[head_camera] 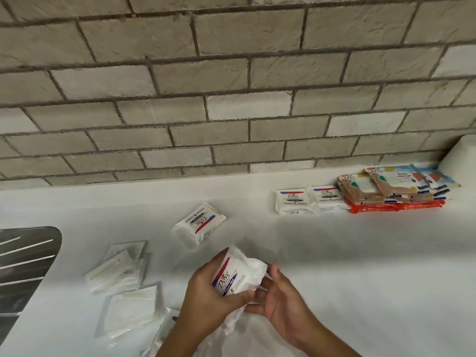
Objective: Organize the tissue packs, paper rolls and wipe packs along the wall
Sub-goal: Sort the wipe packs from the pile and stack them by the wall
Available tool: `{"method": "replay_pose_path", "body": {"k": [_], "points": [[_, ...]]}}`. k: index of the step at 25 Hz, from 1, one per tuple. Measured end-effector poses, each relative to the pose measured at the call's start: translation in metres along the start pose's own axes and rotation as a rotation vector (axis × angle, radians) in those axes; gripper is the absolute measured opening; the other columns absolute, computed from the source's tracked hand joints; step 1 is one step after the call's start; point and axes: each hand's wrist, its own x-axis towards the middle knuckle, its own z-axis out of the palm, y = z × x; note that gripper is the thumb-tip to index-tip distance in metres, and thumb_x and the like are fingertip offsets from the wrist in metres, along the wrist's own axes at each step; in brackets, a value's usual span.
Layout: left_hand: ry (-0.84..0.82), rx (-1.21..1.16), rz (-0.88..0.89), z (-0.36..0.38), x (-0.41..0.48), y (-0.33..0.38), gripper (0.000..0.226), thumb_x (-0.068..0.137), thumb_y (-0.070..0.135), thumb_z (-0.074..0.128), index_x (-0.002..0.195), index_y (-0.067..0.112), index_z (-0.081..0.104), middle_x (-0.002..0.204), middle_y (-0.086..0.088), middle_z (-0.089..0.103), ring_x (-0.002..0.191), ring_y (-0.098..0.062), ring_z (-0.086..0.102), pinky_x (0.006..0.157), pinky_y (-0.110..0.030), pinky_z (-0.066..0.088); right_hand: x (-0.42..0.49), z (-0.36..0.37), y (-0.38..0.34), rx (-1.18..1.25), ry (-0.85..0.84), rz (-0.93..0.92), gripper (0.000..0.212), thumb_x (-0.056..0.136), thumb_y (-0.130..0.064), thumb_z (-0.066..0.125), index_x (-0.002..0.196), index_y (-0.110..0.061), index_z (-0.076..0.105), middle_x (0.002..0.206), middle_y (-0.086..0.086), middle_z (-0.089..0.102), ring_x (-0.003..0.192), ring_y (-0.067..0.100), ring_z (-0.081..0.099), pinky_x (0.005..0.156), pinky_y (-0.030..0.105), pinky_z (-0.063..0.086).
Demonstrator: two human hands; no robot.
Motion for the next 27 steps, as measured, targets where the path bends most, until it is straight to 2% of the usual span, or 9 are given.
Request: {"method": "replay_pose_path", "body": {"k": [2,6,9,12,15,18,21,24,27], "points": [[-0.017,0.045,-0.005,0.002,-0.003,0.006,0.07,0.054,0.038,0.097,0.116,0.038,0.065,0.096,0.011,0.076,0.087,-0.007,0.072,0.077,-0.026,0.059,-0.008,0.001,-0.007,-0.111,-0.022,-0.005,0.063,0.082,-0.051,0.074,0.132,-0.014,0.062,0.126,0.028,0.067,0.111,0.045,0.066,0.099,0.067,0.05],[-0.144,0.103,-0.04,-0.005,-0.014,0.007,0.086,0.053,0.051,0.094,0.13,0.04,0.058,0.112,0.017,0.07,0.102,0.001,0.067,0.086,-0.02,0.056,-0.034,0.002,0.007,-0.165,0.065,-0.013,0.046,0.086,-0.013,0.078,0.13,-0.01,0.062,0.117,0.022,0.074,0.106,0.043,0.072,0.099,0.062,0.053],[-0.183,0.048,-0.091,-0.019,-0.026,-0.001,0.066,0.062,0.04,0.095,0.121,0.041,0.066,0.111,0.014,0.072,0.099,-0.004,0.068,0.081,-0.018,0.054,-0.048,-0.006,0.015,-0.036,0.138,0.058,0.046,0.084,-0.008,0.073,0.129,-0.004,0.062,0.117,0.026,0.072,0.1,0.046,0.071,0.099,0.062,0.05],[-0.154,-0.08,-0.137,-0.033,-0.041,-0.011,0.039,0.077,0.019,0.088,0.108,0.039,0.074,0.108,0.005,0.075,0.095,-0.013,0.071,0.084,-0.031,0.059,-0.054,-0.017,0.018,0.022,0.162,0.083,0.048,0.082,-0.003,0.068,0.13,-0.002,0.059,0.118,0.029,0.071,0.106,0.05,0.069,0.099,0.065,0.05],[-0.068,-0.09,-0.145,-0.047,-0.057,-0.016,0.029,0.087,0.01,0.078,0.101,0.036,0.077,0.102,-0.002,0.075,0.088,-0.018,0.072,0.081,-0.037,0.06,-0.062,-0.02,0.023,0.031,0.19,0.056,0.044,0.087,-0.001,0.064,0.131,0.0,0.058,0.116,0.03,0.071,0.101,0.046,0.071,0.093,0.059,0.055],[-0.012,0.087,-0.134,-0.07,-0.069,-0.022,0.024,0.09,0.015,0.075,0.101,0.036,0.075,0.095,0.009,0.075,0.085,-0.012,0.07,0.075,-0.026,0.057,-0.069,-0.026,0.03,0.071,0.212,0.028,0.035,0.094,0.004,0.053,0.129,0.001,0.058,0.116,0.03,0.071,0.099,0.044,0.072,0.08,0.049,0.062],[-0.08,0.389,-0.187,-0.096,-0.076,-0.034,0.013,0.09,0.041,0.071,0.101,0.043,0.066,0.1,0.017,0.07,0.094,-0.004,0.065,0.081,-0.026,0.052,-0.073,-0.032,0.034,0.115,0.195,0.058,0.041,0.091,0.001,0.057,0.131,0.0,0.058,0.119,0.031,0.069,0.099,0.044,0.071,0.081,0.051,0.061],[-0.179,0.523,-0.368,-0.104,-0.087,-0.047,0.062,0.077,0.076,0.062,0.127,0.04,0.056,0.119,0.011,0.06,0.109,-0.009,0.059,0.092,-0.029,0.048,-0.077,-0.035,0.038,0.178,0.17,0.119,0.065,0.069,-0.006,0.076,0.131,-0.001,0.059,0.123,0.032,0.067,0.092,0.041,0.072,0.075,0.049,0.063],[-0.14,0.351,-0.465,-0.093,-0.097,-0.048,0.098,0.06,0.089,0.062,0.138,0.031,0.051,0.121,0.006,0.065,0.111,-0.012,0.06,0.09,-0.029,0.046,-0.079,-0.037,0.041,0.23,0.145,0.157,0.095,0.037,-0.015,0.094,0.126,-0.002,0.062,0.119,0.027,0.07,0.089,0.037,0.073,0.074,0.049,0.063]]}}
